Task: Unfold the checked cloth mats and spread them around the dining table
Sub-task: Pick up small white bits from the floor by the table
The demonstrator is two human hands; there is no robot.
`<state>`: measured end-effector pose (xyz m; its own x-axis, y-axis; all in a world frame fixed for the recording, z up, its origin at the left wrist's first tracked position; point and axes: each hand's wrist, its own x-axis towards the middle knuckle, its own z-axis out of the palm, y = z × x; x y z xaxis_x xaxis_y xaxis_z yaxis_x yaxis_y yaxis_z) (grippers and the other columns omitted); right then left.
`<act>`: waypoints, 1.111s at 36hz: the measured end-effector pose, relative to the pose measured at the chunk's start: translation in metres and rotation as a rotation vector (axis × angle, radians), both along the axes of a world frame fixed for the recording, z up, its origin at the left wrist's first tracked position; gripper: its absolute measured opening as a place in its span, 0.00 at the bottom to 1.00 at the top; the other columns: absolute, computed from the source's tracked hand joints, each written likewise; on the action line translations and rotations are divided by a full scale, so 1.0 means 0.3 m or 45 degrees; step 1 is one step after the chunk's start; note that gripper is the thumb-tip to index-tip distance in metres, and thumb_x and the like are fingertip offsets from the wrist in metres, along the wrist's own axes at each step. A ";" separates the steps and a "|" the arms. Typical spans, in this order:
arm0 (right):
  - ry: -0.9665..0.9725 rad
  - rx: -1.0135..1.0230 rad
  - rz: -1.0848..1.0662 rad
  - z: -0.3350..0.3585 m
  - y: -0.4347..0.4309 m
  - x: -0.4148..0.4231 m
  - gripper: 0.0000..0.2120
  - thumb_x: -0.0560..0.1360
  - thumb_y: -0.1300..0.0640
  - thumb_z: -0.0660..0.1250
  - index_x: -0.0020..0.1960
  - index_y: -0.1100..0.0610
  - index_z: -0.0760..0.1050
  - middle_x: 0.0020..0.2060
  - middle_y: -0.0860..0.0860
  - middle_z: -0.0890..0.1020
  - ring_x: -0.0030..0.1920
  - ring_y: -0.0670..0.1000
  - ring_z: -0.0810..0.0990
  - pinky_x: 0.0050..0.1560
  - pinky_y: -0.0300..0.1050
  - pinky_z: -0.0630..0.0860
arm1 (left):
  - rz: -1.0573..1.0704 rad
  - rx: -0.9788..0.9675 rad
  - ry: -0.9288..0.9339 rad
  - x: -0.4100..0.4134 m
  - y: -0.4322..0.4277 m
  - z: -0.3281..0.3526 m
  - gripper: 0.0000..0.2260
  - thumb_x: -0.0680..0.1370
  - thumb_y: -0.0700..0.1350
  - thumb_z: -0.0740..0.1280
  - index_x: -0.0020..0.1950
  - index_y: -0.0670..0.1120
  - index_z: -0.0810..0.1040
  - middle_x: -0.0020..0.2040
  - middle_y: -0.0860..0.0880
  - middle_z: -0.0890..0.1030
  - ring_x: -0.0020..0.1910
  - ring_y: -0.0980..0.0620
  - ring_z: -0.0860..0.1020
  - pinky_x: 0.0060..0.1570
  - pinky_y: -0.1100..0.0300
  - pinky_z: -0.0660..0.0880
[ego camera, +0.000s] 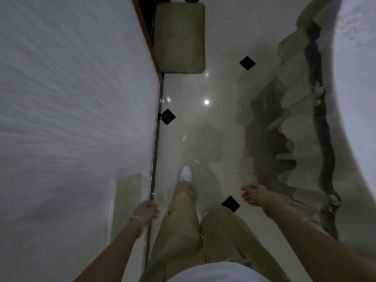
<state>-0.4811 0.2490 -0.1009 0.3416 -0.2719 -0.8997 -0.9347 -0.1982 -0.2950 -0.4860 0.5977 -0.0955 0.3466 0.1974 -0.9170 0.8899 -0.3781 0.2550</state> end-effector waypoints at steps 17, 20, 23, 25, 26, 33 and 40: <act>0.099 0.034 0.144 -0.910 0.194 0.439 0.09 0.77 0.58 0.59 0.46 0.53 0.78 0.45 0.55 0.83 0.45 0.55 0.81 0.48 0.50 0.77 | -0.182 -0.112 -0.139 0.930 -0.184 -0.946 0.07 0.80 0.38 0.58 0.48 0.41 0.75 0.42 0.43 0.78 0.35 0.51 0.75 0.37 0.61 0.71; 0.073 -0.024 0.392 -1.196 0.214 0.482 0.11 0.77 0.60 0.59 0.56 0.56 0.77 0.53 0.56 0.81 0.52 0.55 0.79 0.54 0.48 0.75 | -0.298 -0.098 -0.107 0.933 -0.199 -1.247 0.06 0.79 0.37 0.59 0.50 0.41 0.75 0.48 0.40 0.79 0.39 0.48 0.75 0.39 0.59 0.72; 0.034 -0.024 0.611 -1.462 0.239 0.510 0.16 0.76 0.58 0.63 0.63 0.57 0.73 0.58 0.56 0.78 0.57 0.55 0.77 0.56 0.45 0.73 | -0.516 -0.001 -0.214 0.928 -0.194 -1.515 0.08 0.78 0.37 0.62 0.54 0.40 0.77 0.53 0.40 0.79 0.48 0.45 0.76 0.52 0.55 0.74; -0.035 -0.028 0.728 -1.624 0.263 0.513 0.19 0.75 0.57 0.65 0.65 0.58 0.72 0.59 0.56 0.77 0.58 0.56 0.77 0.56 0.42 0.71 | -0.647 0.066 -0.306 0.935 -0.194 -1.674 0.10 0.77 0.37 0.63 0.58 0.39 0.76 0.55 0.40 0.78 0.50 0.46 0.75 0.52 0.58 0.72; -0.112 -0.037 0.801 -1.701 0.277 0.510 0.21 0.74 0.58 0.66 0.66 0.57 0.72 0.59 0.55 0.77 0.59 0.56 0.76 0.56 0.42 0.70 | -0.704 0.091 -0.340 0.940 -0.196 -1.747 0.12 0.77 0.37 0.63 0.60 0.39 0.75 0.56 0.40 0.77 0.52 0.45 0.75 0.51 0.60 0.71; -0.440 -0.198 1.217 -2.070 0.347 0.409 0.28 0.63 0.64 0.69 0.63 0.56 0.74 0.57 0.60 0.77 0.49 0.64 0.77 0.39 0.56 0.79 | -1.034 0.123 -0.675 0.980 -0.239 -2.100 0.26 0.75 0.42 0.69 0.72 0.46 0.66 0.68 0.41 0.67 0.64 0.42 0.69 0.61 0.52 0.71; -0.642 -0.269 1.151 -2.140 0.335 0.387 0.13 0.71 0.68 0.67 0.55 0.61 0.76 0.52 0.58 0.76 0.50 0.59 0.76 0.45 0.54 0.78 | -0.988 0.201 -0.945 0.993 -0.309 -2.177 0.13 0.76 0.42 0.65 0.61 0.47 0.74 0.59 0.46 0.68 0.56 0.48 0.72 0.53 0.56 0.74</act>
<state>-0.3649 0.3494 -0.7428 0.8164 0.1356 -0.5614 -0.1929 -0.8522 -0.4863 -0.1882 0.5049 -0.7485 0.8857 -0.2172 -0.4103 0.0378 -0.8471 0.5301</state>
